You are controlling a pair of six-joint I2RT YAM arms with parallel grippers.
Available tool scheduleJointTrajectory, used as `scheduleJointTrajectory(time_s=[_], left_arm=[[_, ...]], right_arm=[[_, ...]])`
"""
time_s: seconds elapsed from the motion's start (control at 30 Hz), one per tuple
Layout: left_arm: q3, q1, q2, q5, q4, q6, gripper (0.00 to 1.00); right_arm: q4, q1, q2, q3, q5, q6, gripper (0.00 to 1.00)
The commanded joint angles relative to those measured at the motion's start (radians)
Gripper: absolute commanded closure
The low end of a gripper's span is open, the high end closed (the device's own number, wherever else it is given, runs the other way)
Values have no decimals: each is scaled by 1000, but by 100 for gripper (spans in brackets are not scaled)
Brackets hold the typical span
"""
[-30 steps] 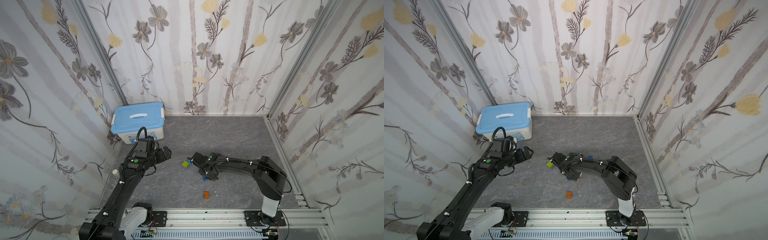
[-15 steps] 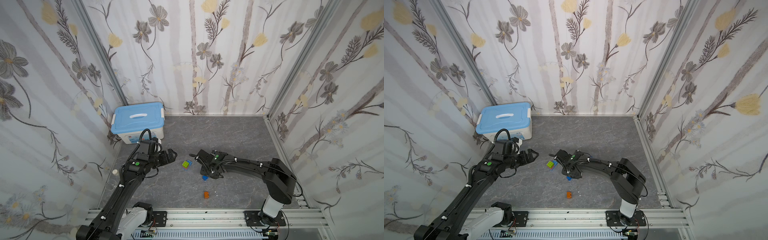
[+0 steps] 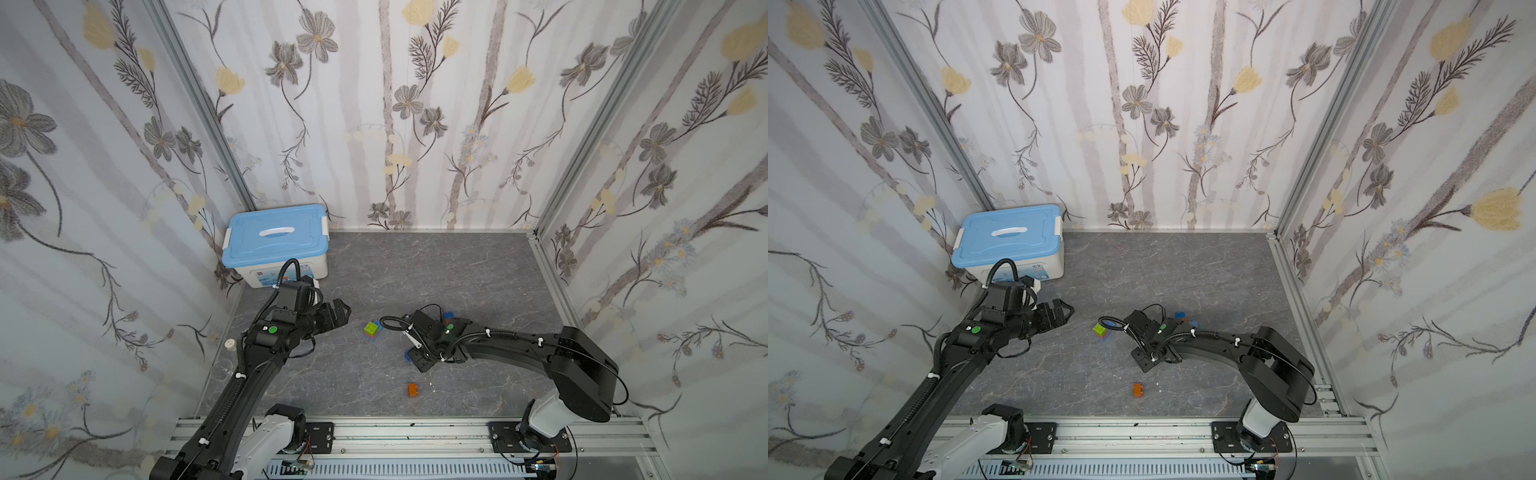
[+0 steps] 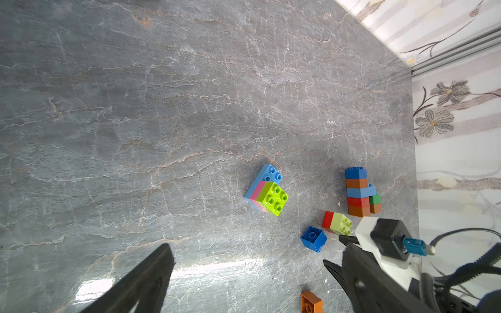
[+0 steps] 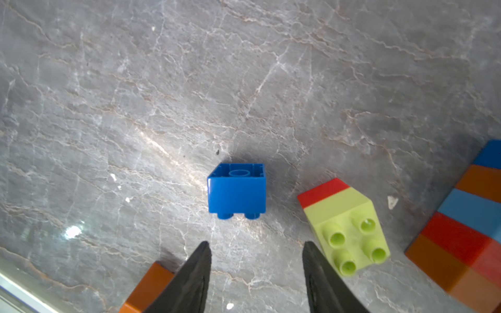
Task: Assemble the letter h with lego
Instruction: Pick up the lego brick from the center of the board.
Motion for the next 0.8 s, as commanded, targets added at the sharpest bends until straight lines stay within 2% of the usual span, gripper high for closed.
scheduleJointTrajectory(time_s=[0.0, 0.23, 0.77], left_arm=[[9, 1, -2, -32, -6, 9, 0], [3, 0, -2, -48, 0, 7, 0], [6, 0, -6, -54, 0, 14, 0]], right_arm=[[107, 2, 8, -22, -51, -97, 43], [163, 0, 26, -28, 10, -93, 46], [374, 7, 65, -143, 12, -63, 52]])
